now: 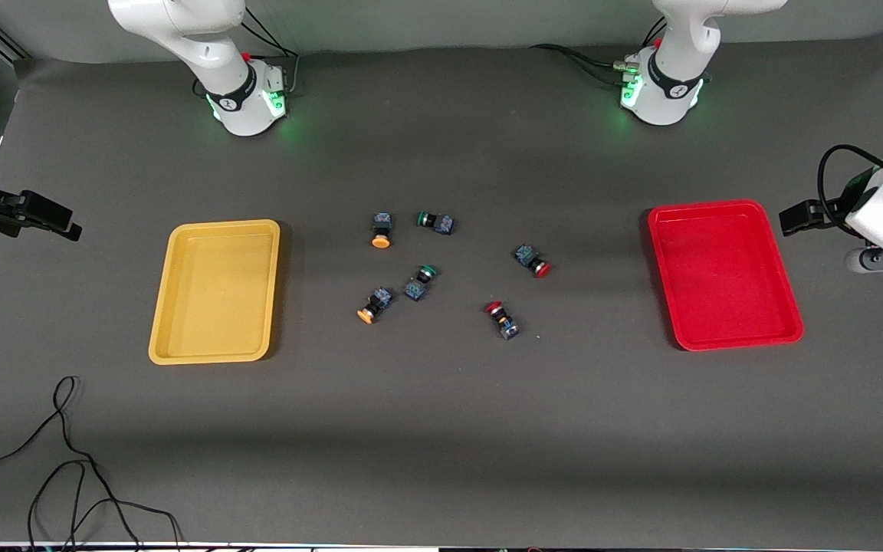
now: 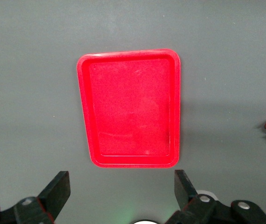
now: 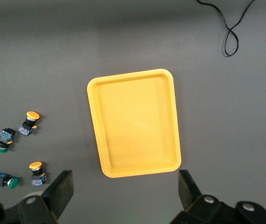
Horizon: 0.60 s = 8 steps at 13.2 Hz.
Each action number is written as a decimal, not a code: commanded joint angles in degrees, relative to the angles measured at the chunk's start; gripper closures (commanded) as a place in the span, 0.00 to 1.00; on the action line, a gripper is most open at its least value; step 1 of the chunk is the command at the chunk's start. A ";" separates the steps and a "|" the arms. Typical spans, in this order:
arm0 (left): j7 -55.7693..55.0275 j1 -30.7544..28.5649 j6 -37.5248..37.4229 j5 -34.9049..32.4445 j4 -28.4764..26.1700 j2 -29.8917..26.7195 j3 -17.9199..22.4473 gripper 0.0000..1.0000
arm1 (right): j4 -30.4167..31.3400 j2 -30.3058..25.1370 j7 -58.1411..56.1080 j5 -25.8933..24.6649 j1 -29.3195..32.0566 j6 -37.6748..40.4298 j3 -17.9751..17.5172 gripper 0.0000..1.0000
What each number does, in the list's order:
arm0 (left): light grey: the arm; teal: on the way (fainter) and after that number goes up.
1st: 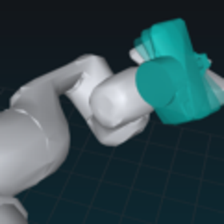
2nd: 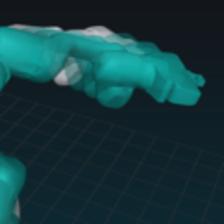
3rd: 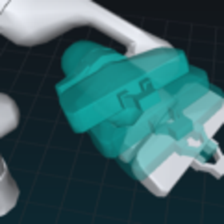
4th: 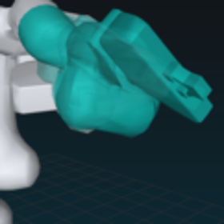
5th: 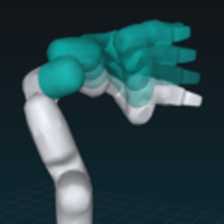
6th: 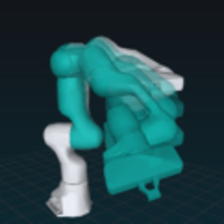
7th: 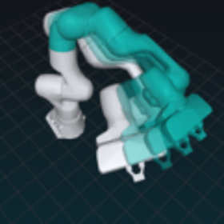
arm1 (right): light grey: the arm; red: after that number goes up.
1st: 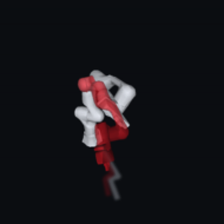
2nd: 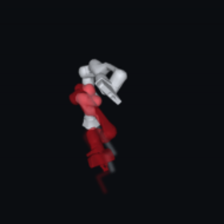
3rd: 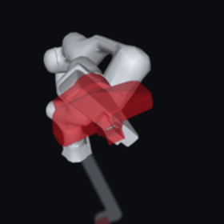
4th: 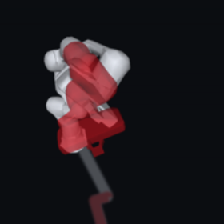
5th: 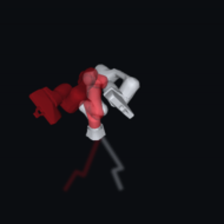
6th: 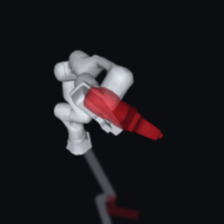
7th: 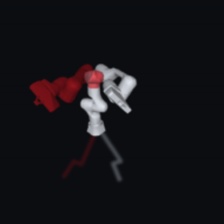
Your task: Place red and yellow buttons in trays
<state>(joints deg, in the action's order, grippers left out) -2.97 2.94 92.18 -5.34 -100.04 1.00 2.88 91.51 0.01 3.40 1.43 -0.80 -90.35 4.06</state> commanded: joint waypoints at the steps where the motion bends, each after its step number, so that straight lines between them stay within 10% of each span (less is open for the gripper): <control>1: -0.46 0.13 -0.51 0.42 -0.42 -0.47 0.02 0.00 | 0.95 -0.98 -1.64 0.42 0.27 -0.79 0.07 0.00; 8: -1.51 2.23 -1.91 3.03 -1.29 -0.47 -0.16 0.00 | 3.49 -1.50 -1.74 0.42 -1.21 -1.14 -0.54 0.00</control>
<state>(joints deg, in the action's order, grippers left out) -2.98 3.46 91.49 -4.34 -100.16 1.01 2.65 92.16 -0.01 2.48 1.43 -0.95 -90.35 3.98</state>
